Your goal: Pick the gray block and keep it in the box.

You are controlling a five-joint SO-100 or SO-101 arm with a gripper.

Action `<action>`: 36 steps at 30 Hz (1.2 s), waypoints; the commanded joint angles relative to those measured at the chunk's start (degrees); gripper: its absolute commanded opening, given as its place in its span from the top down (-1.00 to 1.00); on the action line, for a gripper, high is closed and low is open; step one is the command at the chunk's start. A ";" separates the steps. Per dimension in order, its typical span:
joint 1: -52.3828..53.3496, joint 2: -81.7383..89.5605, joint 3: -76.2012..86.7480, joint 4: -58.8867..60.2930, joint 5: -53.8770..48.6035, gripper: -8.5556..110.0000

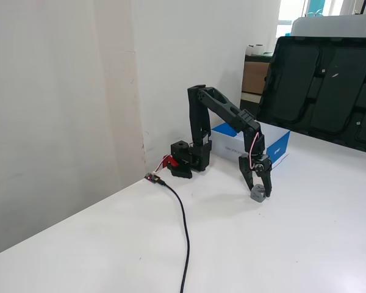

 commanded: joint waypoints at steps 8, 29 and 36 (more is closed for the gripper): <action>0.44 1.14 -3.08 -1.67 0.62 0.80; -3.78 25.58 -9.49 11.25 -0.62 0.81; -9.58 26.19 -16.52 14.24 -2.11 0.81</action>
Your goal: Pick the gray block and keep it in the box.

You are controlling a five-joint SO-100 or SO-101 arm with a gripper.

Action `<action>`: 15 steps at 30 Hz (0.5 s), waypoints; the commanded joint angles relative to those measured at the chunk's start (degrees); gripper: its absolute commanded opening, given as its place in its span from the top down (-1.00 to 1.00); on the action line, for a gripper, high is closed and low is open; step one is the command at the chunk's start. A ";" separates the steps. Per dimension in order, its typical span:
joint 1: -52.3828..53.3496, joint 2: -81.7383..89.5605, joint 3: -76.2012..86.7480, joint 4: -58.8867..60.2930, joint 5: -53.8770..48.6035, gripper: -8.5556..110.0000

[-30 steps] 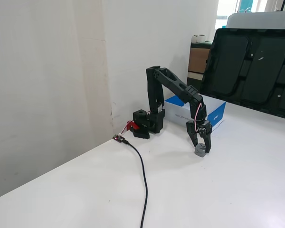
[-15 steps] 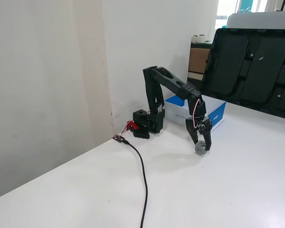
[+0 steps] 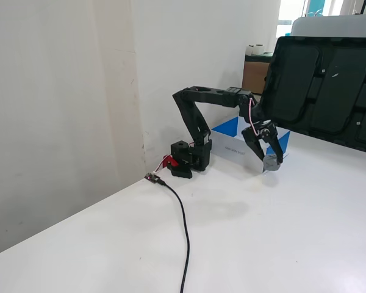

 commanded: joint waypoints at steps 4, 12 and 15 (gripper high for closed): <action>-7.73 2.37 -11.51 2.11 -3.69 0.81; -14.59 -2.81 -22.76 7.91 -6.06 0.82; -18.11 -3.78 -25.14 9.67 -6.24 0.82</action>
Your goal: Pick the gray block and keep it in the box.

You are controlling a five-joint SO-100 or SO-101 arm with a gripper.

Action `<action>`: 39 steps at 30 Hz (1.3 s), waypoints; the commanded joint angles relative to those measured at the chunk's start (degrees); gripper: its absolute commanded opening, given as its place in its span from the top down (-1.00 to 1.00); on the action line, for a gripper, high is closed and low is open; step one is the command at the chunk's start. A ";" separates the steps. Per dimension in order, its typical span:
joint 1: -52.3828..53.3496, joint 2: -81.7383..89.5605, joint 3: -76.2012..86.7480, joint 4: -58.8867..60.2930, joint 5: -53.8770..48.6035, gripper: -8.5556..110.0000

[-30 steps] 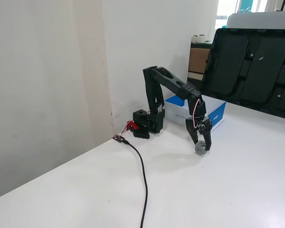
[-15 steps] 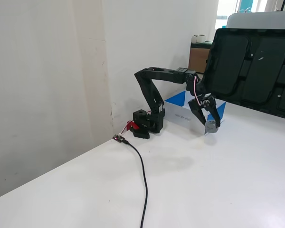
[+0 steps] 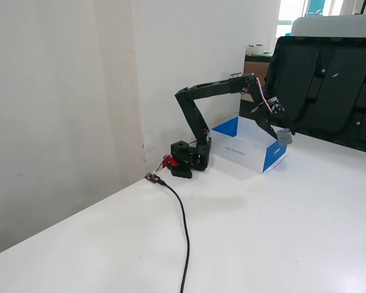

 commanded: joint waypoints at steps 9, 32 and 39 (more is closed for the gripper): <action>-17.23 1.14 -9.05 6.50 -0.26 0.83; -40.78 0.79 0.09 3.08 -0.62 0.83; -42.19 -0.09 0.62 3.34 -5.19 0.55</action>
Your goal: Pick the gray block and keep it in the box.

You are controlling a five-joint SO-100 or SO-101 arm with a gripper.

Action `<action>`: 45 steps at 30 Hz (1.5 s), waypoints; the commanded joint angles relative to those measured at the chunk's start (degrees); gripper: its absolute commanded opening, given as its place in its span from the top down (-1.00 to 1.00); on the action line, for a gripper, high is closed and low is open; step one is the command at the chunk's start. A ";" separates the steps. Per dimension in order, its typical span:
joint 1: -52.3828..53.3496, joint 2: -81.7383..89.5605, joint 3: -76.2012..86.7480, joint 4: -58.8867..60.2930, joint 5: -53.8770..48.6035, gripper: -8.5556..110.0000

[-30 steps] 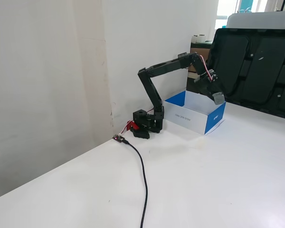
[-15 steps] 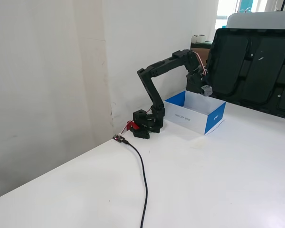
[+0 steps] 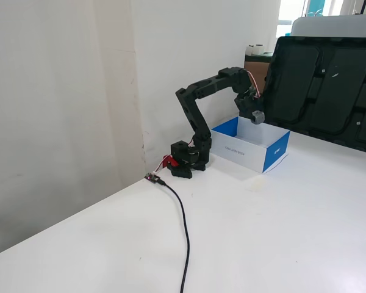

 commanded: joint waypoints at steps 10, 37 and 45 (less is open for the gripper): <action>-0.35 0.35 -0.18 0.00 -3.34 0.63; 39.46 12.13 9.14 1.58 -14.94 0.85; 51.86 15.64 12.22 -2.29 -15.29 0.85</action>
